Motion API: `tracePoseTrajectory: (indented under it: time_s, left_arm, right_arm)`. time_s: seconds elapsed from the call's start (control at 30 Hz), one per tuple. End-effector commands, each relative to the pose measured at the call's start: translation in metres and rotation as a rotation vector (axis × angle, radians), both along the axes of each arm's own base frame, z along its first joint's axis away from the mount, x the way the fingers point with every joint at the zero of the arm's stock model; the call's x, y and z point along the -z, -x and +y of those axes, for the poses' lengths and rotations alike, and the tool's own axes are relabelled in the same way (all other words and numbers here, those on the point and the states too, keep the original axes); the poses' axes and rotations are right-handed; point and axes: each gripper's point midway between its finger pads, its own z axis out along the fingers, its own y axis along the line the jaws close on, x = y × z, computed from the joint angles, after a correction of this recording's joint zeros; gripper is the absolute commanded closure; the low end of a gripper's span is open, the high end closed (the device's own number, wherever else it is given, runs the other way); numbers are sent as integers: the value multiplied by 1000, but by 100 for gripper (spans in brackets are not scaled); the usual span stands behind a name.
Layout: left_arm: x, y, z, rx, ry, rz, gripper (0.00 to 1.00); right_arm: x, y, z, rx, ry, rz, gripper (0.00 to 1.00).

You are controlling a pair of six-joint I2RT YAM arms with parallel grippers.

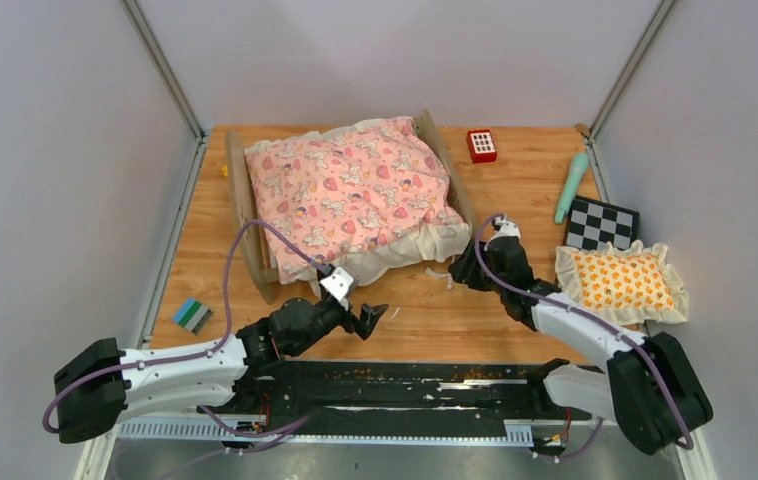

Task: Set up the pet bed
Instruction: Tie the ropes to the bed frame.

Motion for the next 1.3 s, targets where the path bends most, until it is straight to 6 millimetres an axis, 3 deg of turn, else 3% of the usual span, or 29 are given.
tracePoseTrajectory:
  time_s: [0.0,0.33,0.6,0.7,1.03,1.27]
  left_arm:
    - [-10,0,-3,-10,45,13,0]
    - [-11,1,1,-11,51,10,0]
    - [-8,1,1,-11,39,5,0]
    - [-6,1,1,-9,34,4,0]
    - [-10,-3,0,2,-4,-75,0]
    - [-21,-6,-22,124,-128,-278,5]
  right_arm:
    - [9,3,25,-168,33,40,55]
    - [35,0,35,-175,115,99,61]
    - [50,2,19,-114,292,144,64]
    - [53,3,20,-120,305,156,70]
    - [49,17,32,-185,255,176,98]
    - [26,22,36,-223,217,145,100]
